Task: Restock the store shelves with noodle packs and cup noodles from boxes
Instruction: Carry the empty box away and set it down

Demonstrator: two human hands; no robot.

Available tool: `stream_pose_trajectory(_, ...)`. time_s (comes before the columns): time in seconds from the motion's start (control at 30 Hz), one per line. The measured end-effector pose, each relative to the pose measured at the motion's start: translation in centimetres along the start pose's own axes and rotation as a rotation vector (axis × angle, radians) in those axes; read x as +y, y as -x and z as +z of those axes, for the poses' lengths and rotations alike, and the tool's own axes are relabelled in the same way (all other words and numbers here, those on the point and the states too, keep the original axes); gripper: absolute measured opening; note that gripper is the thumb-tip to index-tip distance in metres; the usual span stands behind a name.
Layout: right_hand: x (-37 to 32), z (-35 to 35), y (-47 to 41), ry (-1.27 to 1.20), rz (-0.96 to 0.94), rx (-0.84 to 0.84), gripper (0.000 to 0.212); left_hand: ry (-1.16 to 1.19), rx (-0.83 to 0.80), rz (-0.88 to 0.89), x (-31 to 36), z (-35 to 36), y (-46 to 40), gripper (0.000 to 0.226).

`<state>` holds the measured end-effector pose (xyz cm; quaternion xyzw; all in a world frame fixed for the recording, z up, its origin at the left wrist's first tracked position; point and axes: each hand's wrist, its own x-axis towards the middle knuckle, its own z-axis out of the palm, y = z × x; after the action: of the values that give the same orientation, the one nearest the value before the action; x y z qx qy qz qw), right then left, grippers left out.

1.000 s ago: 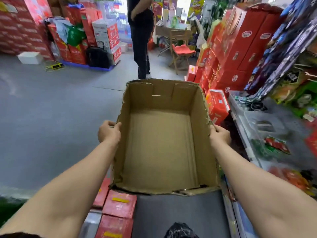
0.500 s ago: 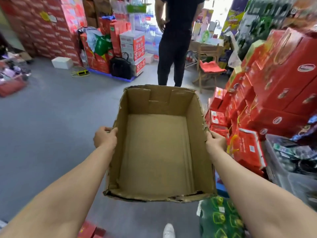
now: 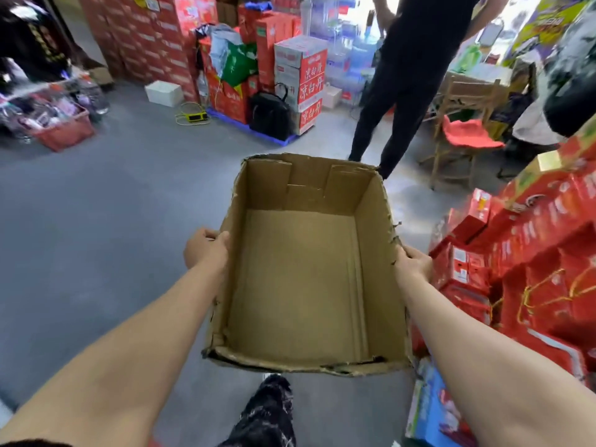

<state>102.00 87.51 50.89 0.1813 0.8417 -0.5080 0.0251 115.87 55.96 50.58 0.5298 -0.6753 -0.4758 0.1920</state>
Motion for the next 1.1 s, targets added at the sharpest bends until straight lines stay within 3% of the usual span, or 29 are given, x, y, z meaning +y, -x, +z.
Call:
stream_pose_trajectory(0.5, -16.7, 20.0, -19.9, 0.049, 0.095, -0.005, 0.025, 0.038, -0.047, -0.143, 13.7, 14.9, -28.4, 0.011)
stream_pose_trajectory(1.1, -24.9, 39.7, -44.1, 0.133, 0.302, -0.137, 0.025, -0.026, 0.029, -0.372, 20.8, 32.8, -50.5, 0.016)
